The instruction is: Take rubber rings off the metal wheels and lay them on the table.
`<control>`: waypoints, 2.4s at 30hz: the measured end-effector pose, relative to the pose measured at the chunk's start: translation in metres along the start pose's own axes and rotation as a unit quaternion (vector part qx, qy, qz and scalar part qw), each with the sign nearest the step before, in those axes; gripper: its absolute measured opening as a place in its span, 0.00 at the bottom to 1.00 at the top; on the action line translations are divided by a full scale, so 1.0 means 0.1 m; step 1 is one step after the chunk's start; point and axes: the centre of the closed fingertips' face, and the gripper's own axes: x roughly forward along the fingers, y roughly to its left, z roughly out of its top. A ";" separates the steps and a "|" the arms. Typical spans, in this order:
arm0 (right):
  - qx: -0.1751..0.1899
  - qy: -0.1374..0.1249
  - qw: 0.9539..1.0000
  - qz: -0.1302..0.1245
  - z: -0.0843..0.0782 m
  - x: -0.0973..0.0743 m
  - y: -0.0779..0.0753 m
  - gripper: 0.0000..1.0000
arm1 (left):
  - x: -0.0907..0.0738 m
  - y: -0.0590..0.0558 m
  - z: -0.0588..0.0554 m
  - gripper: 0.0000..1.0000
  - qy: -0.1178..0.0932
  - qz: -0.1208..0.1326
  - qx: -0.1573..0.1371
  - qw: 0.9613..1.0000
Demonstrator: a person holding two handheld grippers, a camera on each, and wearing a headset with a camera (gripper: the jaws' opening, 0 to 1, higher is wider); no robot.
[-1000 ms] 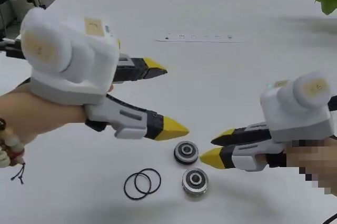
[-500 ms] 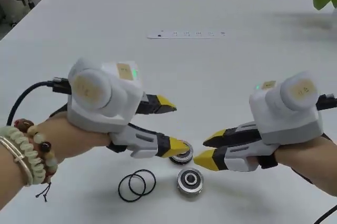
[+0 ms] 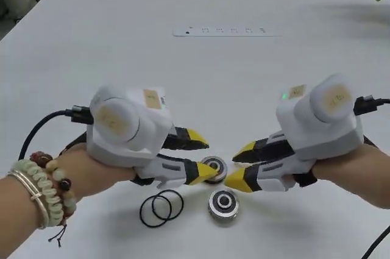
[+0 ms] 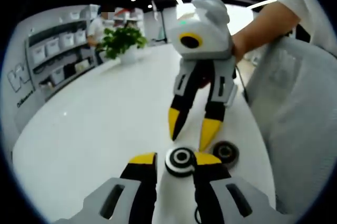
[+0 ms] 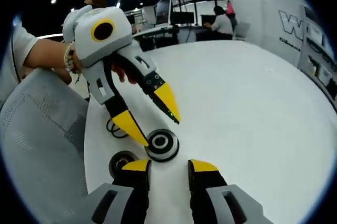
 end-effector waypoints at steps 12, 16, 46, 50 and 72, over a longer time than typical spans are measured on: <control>0.004 -0.009 1.000 0.011 0.00 0.02 0.06 0.28 | 0.03 -0.05 -0.03 0.19 0.004 -0.004 -0.012 1.000; 0.002 -0.016 1.000 0.009 0.04 0.03 0.06 0.28 | 0.04 -0.09 -0.03 0.14 0.004 -0.008 -0.003 1.000; -0.013 -0.014 1.000 0.007 0.04 0.03 0.05 0.16 | 0.04 -0.09 -0.04 0.14 -0.002 0.001 -0.022 1.000; -0.004 -0.015 1.000 0.010 0.03 0.03 0.05 0.14 | 0.04 -0.09 -0.04 0.14 -0.003 0.002 -0.021 1.000; -0.021 -0.006 1.000 0.001 -0.01 0.01 0.03 0.01 | 0.04 -0.09 -0.04 0.14 -0.004 0.005 -0.020 1.000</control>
